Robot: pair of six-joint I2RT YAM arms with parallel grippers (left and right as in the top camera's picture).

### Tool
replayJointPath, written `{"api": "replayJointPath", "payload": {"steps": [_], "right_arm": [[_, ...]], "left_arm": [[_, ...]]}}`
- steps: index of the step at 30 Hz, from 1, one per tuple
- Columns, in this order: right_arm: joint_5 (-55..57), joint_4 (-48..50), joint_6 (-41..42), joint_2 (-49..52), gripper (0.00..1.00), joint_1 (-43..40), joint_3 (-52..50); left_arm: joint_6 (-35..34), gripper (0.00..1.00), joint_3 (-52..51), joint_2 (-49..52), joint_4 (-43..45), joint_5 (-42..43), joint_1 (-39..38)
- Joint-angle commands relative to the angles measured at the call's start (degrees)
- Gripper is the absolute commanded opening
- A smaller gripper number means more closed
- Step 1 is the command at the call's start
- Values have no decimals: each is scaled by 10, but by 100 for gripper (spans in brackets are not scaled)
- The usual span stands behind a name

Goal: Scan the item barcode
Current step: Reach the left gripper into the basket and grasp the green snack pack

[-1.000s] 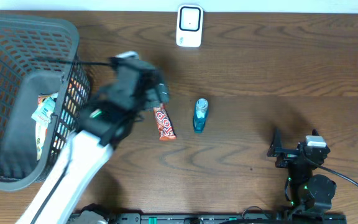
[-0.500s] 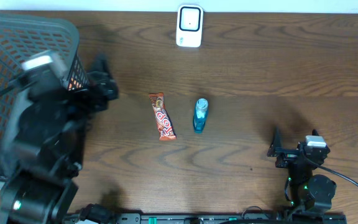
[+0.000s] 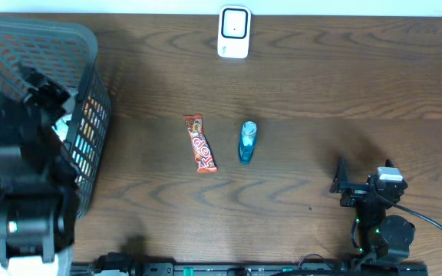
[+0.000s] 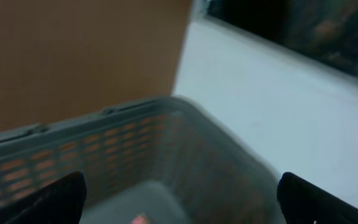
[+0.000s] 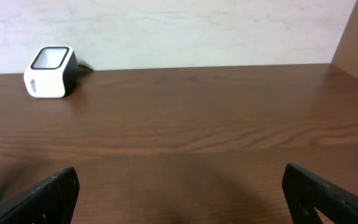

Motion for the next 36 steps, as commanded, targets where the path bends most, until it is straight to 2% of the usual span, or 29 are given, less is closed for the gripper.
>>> {"api": "replayJointPath", "payload": {"steps": [1,8,12,20,36], "right_arm": [[-1,0,-6,-3,99,5,-2],[-1,0,-6,-3,99,5,-2],[-1,0,-6,-3,99,5,-2],[-1,0,-6,-3,99,5,-2],[-1,0,-6,-3,99,5,-2]], "left_arm": [[-3,98,21,46,-24,68,65],[-104,98,42,162,-88,255,217],[-119,97,42,235,-119,346,276],[-117,98,42,356,-199,386,290],[-120,100,42,554,-198,408,275]]}}
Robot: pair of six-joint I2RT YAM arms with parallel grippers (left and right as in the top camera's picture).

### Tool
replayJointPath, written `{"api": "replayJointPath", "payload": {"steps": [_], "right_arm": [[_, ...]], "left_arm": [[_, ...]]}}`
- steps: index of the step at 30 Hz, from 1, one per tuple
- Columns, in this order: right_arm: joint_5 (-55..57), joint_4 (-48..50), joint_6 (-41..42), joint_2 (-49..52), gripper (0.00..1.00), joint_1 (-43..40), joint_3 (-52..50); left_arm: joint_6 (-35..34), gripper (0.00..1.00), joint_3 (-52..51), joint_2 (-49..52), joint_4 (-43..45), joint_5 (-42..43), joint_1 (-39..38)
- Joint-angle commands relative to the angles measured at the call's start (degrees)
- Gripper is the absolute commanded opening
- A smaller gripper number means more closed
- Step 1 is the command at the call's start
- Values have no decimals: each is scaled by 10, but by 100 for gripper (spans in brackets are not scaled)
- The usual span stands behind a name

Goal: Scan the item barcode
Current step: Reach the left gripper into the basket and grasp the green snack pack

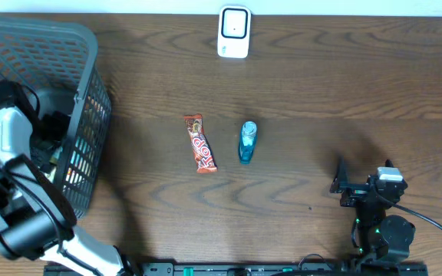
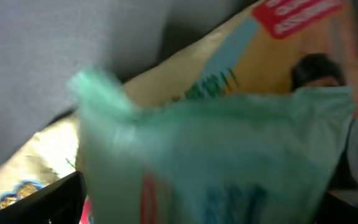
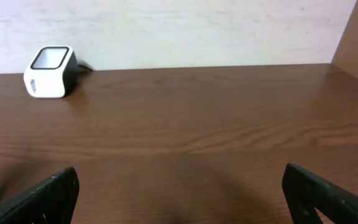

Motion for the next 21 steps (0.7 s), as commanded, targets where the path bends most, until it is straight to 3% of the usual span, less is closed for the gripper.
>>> {"api": "replayJointPath", "payload": {"steps": [1,3,5,12,21], "right_arm": [[-1,0,-6,-3,99,5,-2],[-1,0,-6,-3,99,5,-2],[-1,0,-6,-3,99,5,-2],[-1,0,-6,-3,99,5,-2],[-1,0,-6,-3,99,5,-2]], "left_arm": [[-5,87,10,41,-4,2,-2],[-5,61,10,47,-8,5,-2],[-5,53,10,44,-8,7,-2],[10,50,40,-15,-21,8,0],[18,50,98,-188,-21,8,0]]}}
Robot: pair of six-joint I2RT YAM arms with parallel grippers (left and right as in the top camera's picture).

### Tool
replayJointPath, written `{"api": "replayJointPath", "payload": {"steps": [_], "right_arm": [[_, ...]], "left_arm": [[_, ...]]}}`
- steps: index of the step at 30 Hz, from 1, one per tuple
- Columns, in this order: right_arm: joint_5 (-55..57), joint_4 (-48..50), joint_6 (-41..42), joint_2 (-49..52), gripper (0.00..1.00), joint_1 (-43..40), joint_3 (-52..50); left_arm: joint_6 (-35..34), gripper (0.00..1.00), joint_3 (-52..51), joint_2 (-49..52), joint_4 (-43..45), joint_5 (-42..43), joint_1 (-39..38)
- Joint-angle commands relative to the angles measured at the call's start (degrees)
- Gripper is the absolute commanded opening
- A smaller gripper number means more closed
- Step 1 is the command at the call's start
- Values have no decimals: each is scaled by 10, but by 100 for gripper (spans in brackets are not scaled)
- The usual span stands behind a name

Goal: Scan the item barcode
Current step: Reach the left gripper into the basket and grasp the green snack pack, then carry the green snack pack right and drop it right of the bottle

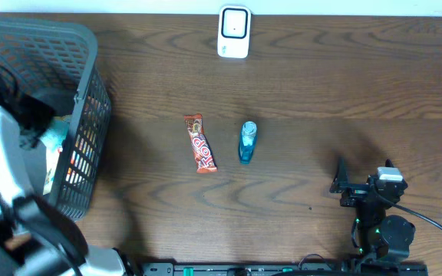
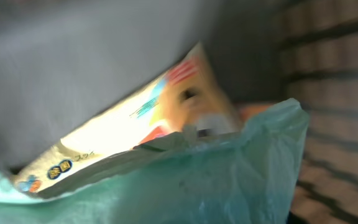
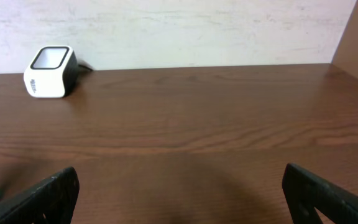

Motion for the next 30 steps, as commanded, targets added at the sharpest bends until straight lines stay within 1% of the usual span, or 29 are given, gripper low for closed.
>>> {"api": "replayJointPath", "payload": {"steps": [1,5,7,10,13,16,23,27,30], "right_arm": [[-1,0,-6,-3,99,5,-2],[-1,0,-6,-3,99,5,-2],[-1,0,-6,-3,99,5,-2],[-1,0,-6,-3,99,5,-2],[-1,0,-6,-3,99,5,-2],[-1,0,-6,-3,99,5,-2],[-1,0,-6,-3,99,5,-2],[-1,0,-6,-3,99,5,-2],[-1,0,-6,-3,99,5,-2]], "left_arm": [[8,50,33,-101,3,3,0],[-36,50,33,-203,10,5,-1],[-61,50,33,-251,9,18,-3],[-78,50,33,-313,15,78,-15],[-80,50,33,-357,26,152,-45],[-85,50,33,-386,40,195,-101],[-94,50,33,-386,100,193,-280],[-93,50,33,-356,127,169,-387],[-93,50,33,-321,136,127,-465]]}}
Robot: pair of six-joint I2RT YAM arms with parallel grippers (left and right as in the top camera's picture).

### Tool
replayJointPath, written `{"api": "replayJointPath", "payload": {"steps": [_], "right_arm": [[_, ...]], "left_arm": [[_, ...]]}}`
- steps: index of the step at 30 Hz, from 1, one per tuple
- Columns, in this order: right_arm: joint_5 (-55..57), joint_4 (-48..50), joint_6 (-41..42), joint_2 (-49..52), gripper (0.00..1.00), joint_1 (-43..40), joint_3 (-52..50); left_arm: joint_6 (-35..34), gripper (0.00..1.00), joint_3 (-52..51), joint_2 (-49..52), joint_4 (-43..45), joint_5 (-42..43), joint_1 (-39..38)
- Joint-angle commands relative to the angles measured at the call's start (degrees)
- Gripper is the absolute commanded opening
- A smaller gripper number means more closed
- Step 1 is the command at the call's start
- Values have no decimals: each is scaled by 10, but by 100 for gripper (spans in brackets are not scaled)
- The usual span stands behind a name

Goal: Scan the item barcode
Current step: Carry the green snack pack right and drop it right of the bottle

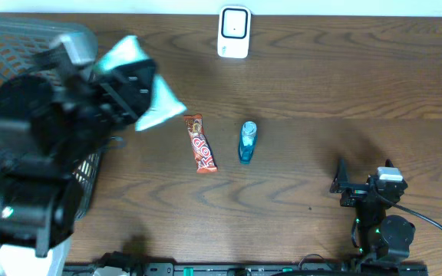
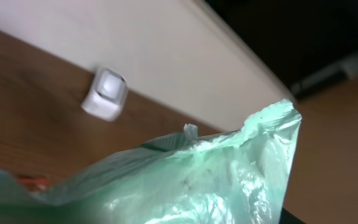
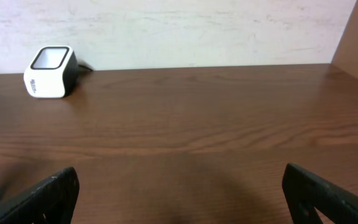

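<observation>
A pale green plastic packet hangs in the air just right of the basket, and my left gripper is shut on it. In the left wrist view the packet fills the lower frame and hides the fingers. The white barcode scanner stands at the table's far edge; it also shows in the left wrist view, scanner, and the right wrist view, scanner. My right gripper rests open at the near right, with nothing between its fingers.
A grey mesh basket stands at the left, partly hidden by my left arm. An orange chocolate bar and a small blue item lie mid-table. A wall runs behind the scanner.
My left gripper was down in the basket with the green packet in its jaws. Now it is raised out of the basket and to the right, still holding the packet. The right arm is unmoved.
My left gripper was open above the basket's rim. Then it was inside the basket at a green packet lying on other packets, then with that packet filling its jaws. Now the packet is held in the air beside the basket, with the scanner in the wrist view.
</observation>
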Motion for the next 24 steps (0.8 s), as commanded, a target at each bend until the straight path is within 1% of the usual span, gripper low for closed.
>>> {"api": "replayJointPath", "payload": {"steps": [1,4,10,13,17,21,23,24], "right_arm": [[-1,0,-6,-3,99,5,-2],[-1,0,-6,-3,99,5,-2],[-1,0,-6,-3,99,5,-2],[-1,0,-6,-3,99,5,-2],[-1,0,-6,-3,99,5,-2],[-1,0,-6,-3,99,5,-2],[-1,0,-6,-3,99,5,-2],[-1,0,-6,-3,99,5,-2]], "left_arm": [[-2,50,5,39,10,-45,-76],[0,50,5,88,23,-71,-147],[0,50,5,194,29,-142,-249],[16,50,5,253,45,-147,-286],[18,50,5,326,74,-146,-327],[48,50,5,390,118,-145,-371],[76,50,5,410,134,-145,-388],[109,50,5,427,144,-149,-405]]}}
